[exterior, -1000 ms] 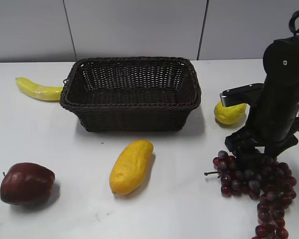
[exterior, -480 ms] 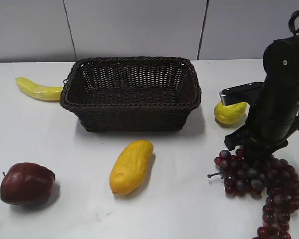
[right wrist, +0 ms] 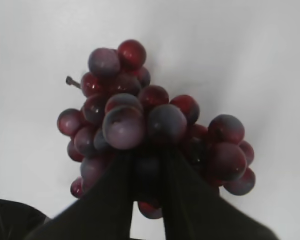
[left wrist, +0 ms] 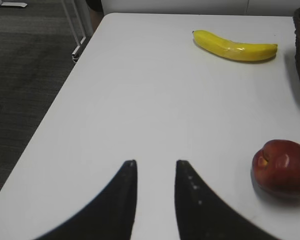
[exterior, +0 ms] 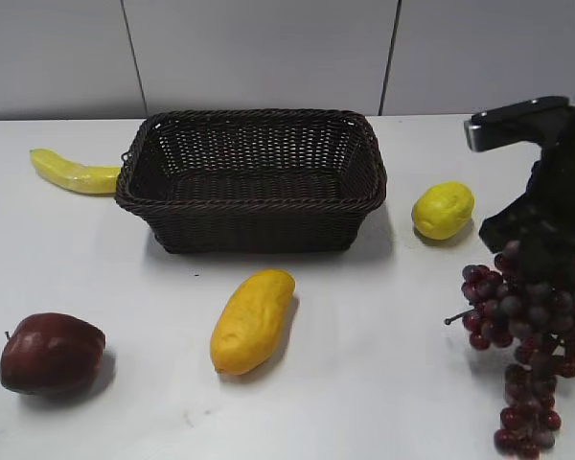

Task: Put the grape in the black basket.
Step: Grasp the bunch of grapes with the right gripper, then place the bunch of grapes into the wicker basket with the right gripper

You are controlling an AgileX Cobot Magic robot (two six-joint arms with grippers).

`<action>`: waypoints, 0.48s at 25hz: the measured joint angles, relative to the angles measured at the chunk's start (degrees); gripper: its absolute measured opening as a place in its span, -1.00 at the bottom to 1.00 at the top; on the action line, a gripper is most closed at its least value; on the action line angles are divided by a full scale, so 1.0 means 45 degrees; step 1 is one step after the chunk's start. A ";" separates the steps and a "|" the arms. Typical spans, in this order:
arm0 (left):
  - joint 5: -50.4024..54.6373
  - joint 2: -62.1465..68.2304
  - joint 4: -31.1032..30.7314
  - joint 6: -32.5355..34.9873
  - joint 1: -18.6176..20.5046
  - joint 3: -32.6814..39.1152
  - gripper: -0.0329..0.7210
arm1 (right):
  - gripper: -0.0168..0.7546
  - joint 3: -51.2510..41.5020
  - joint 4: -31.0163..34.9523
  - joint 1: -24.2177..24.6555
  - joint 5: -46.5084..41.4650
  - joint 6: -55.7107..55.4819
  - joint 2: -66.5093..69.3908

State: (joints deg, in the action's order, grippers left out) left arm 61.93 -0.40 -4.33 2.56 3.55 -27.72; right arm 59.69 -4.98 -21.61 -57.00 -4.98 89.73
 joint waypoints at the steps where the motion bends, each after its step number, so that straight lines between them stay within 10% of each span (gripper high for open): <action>1: 0.0000 0.0000 0.0000 0.0000 0.0000 0.0000 -0.28 | -0.70 0.0222 0.0012 0.0000 -0.0253 0.0129 -0.0251; 12: 0.0000 0.0000 0.0000 0.0000 0.0000 0.0000 -0.28 | -0.75 0.4663 0.0540 0.0000 -0.2704 0.1403 -0.1000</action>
State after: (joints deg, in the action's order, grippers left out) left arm 61.93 -0.40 -4.33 2.56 3.55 -27.72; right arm 80.67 -2.55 -21.61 -69.17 1.33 85.23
